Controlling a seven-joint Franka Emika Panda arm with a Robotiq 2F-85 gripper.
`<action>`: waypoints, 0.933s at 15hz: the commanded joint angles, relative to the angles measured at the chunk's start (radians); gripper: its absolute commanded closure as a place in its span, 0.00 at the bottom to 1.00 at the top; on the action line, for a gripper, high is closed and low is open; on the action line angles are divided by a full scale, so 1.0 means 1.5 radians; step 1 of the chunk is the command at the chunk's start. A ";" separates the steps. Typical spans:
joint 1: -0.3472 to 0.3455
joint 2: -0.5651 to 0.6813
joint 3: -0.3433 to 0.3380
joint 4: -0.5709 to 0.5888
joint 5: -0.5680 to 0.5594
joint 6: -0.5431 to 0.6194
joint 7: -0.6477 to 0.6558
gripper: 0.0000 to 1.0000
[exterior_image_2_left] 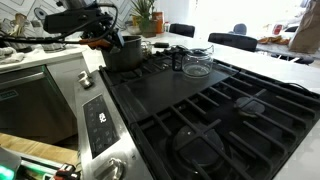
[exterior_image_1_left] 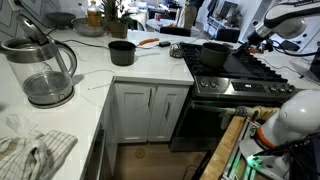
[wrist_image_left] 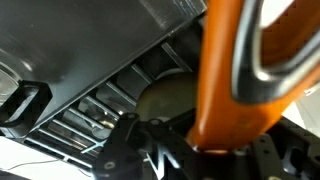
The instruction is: Remove the pot from the rear right plate onto the front left plate of the stove and spin the pot on the plate anticlockwise once
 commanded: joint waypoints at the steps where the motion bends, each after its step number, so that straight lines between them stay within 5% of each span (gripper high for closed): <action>1: 0.011 -0.003 -0.018 0.000 0.020 0.026 -0.033 1.00; 14: 0.030 0.030 -0.055 0.013 0.050 0.014 -0.146 1.00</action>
